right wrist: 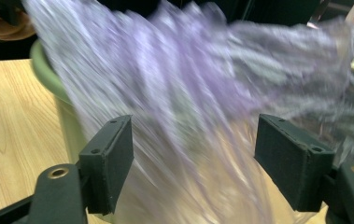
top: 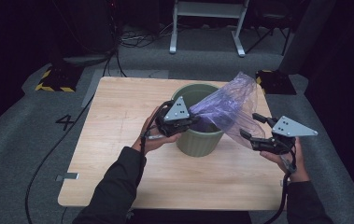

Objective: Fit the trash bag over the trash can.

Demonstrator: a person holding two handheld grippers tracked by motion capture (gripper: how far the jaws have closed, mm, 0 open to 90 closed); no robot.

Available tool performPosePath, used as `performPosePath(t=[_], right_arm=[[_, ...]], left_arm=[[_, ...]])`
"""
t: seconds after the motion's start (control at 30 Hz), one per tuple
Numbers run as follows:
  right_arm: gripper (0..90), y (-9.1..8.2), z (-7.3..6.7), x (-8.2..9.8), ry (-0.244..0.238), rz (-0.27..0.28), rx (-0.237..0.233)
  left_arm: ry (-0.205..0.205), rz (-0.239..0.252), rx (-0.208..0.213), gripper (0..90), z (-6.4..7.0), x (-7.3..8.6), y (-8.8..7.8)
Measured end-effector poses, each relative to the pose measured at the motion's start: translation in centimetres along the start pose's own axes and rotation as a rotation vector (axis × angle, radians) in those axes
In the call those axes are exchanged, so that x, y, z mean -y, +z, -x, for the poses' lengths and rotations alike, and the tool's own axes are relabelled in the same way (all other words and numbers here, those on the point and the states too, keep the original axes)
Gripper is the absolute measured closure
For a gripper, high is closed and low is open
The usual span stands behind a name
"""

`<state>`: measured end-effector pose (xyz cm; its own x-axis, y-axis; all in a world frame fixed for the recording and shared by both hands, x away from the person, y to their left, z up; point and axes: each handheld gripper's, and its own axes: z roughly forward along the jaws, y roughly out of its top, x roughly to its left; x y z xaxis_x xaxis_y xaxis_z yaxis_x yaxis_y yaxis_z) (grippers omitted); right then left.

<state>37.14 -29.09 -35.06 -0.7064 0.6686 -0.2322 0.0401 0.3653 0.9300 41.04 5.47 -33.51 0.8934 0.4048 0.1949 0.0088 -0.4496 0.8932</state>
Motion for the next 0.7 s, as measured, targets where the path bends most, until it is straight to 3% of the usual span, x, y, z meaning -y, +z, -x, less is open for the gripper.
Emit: performPosePath(t=[0.03,0.17,0.3,0.43,0.6,0.7], right_arm=[[32.0,0.2,0.2,0.2,0.012,-0.005,-0.010],[62.3,0.8,0.2,0.6,-0.004,0.002,-0.043],[80.0,1.0,-0.6,0.2,-0.051,-0.002,-0.075],[89.6,1.0,-1.3,-0.2,-0.089,0.000,-0.092],[90.0,1.1,-1.6,-0.6,-0.116,0.001,-0.093],[90.0,1.0,-2.0,-0.9,-0.126,0.010,-0.101]], left_arm=[[-0.004,-0.002,0.003,85.3,-0.2,0.2,-0.1],[-0.020,-0.004,-0.005,83.7,-0.7,0.7,-0.6],[-0.035,0.001,-0.013,77.1,-1.0,0.9,-1.0],[-0.041,-0.001,-0.015,58.2,-1.0,0.9,-1.4],[-0.084,0.017,0.010,32.3,-1.0,0.2,-1.6],[-0.078,0.034,0.034,30.7,-0.5,-0.6,-1.4]])
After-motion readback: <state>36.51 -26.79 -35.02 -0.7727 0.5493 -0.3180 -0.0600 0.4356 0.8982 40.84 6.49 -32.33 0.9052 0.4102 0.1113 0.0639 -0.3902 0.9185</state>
